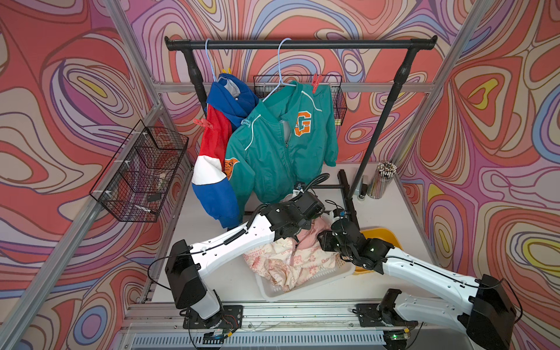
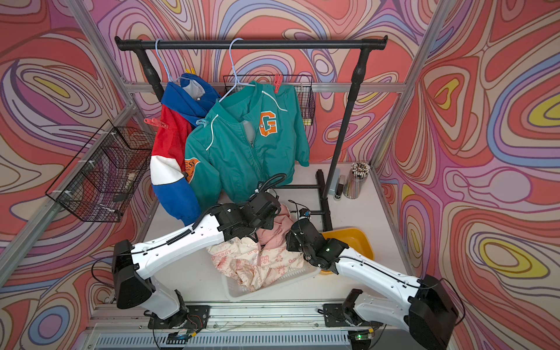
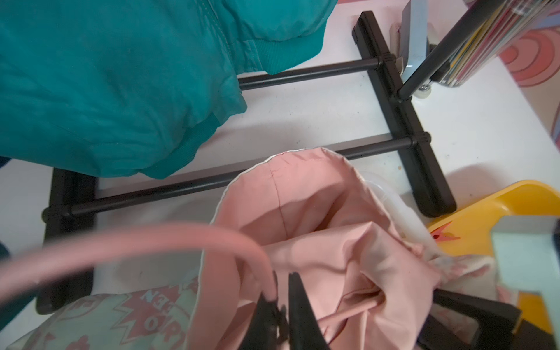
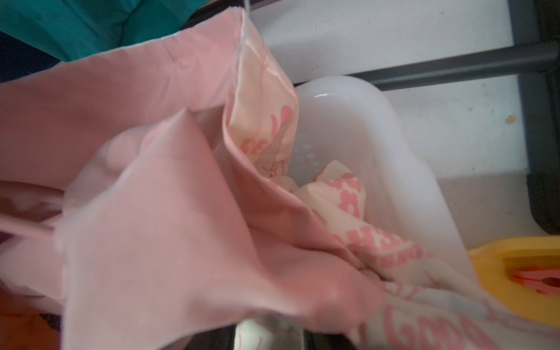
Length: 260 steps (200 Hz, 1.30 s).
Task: Remove the clothespins securing jackets to the hanger
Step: Remove the clothespin from the hanger.
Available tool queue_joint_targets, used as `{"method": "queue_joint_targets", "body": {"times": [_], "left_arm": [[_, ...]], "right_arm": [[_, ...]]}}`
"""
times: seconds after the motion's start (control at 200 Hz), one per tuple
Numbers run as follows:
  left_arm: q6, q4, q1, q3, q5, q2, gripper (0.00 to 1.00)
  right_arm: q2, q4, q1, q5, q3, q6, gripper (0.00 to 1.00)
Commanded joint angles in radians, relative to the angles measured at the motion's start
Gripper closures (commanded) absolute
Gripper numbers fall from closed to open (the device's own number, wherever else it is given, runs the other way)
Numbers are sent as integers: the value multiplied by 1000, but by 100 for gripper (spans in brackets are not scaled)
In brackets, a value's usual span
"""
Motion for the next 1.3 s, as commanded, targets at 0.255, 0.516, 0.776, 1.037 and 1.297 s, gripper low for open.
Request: {"method": "queue_joint_targets", "body": {"times": [0.255,0.516,0.776,1.037,1.297], "left_arm": [[99,-84,30,-17,50,-105,41],[122,-48,199,-179,306,-357,29],[113,57,446,-514,681,-673,37],[56,115,592,-669,761,-737,41],[7,269,651,-788,846,-737,41]], "right_arm": [[34,73,-13,-25,-103,-41,63],[64,107,-13,-38,-125,-66,63],[82,165,-25,-95,-151,-89,62],[128,212,-70,-173,-161,-120,62],[157,242,-103,-226,-161,-140,61]]}}
